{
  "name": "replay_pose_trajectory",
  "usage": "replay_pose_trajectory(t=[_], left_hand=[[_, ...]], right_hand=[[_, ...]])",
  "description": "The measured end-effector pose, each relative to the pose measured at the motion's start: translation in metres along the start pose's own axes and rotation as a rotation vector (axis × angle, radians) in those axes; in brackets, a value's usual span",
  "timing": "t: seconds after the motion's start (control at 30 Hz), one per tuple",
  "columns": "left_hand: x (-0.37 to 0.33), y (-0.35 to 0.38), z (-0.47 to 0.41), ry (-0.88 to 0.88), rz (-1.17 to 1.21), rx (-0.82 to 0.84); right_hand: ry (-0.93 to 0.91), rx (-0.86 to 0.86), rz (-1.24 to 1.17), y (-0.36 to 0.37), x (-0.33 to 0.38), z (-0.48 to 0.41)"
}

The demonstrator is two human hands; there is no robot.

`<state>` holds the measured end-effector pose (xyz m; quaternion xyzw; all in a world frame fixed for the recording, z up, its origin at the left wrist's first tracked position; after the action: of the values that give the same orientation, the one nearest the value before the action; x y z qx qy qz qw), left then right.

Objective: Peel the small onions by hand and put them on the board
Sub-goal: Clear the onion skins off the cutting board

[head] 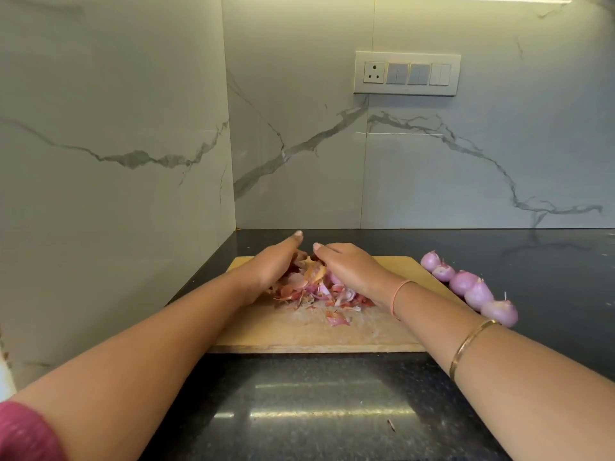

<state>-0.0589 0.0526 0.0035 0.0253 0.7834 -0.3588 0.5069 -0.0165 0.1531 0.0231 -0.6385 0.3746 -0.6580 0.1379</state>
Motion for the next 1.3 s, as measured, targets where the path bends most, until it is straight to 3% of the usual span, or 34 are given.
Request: replay_pose_trajectory(t=[0.27,0.5,0.7,0.83,1.0,1.3], left_hand=[[-0.004,-0.033,-0.006,0.064,-0.075,-0.280],[0.000,0.004,-0.004,0.019,-0.157,-0.003],[0.006,-0.016,0.006,-0.087,-0.075,-0.120],[-0.006,-0.007,0.022,-0.121,-0.126,-0.090],[-0.026,0.007,0.035,-0.091,0.060,-0.134],[-0.013,0.013,0.034,-0.192,0.590,-0.346]], right_hand=[[0.078,-0.116,-0.152,-0.028,-0.013,-0.008],[0.181,0.114,-0.025,0.011,-0.013,-0.009],[0.143,0.022,-0.148,-0.003,-0.008,-0.006],[0.177,0.106,-0.084,0.014,-0.005,0.009],[0.287,0.235,-0.163,0.043,-0.003,0.019],[0.486,0.128,-0.444,0.048,-0.001,0.032]])
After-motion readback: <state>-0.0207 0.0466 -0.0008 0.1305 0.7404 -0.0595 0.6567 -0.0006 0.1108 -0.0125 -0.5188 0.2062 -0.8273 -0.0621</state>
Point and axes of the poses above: each hand's wrist, its own z-axis away from the middle knuckle, its own y-axis out of the palm, x = y × z, the point moved 10 cm from there along -z, towards the middle knuckle, and after that the axes turned 14 degrees about y, right-handed, at the moved point
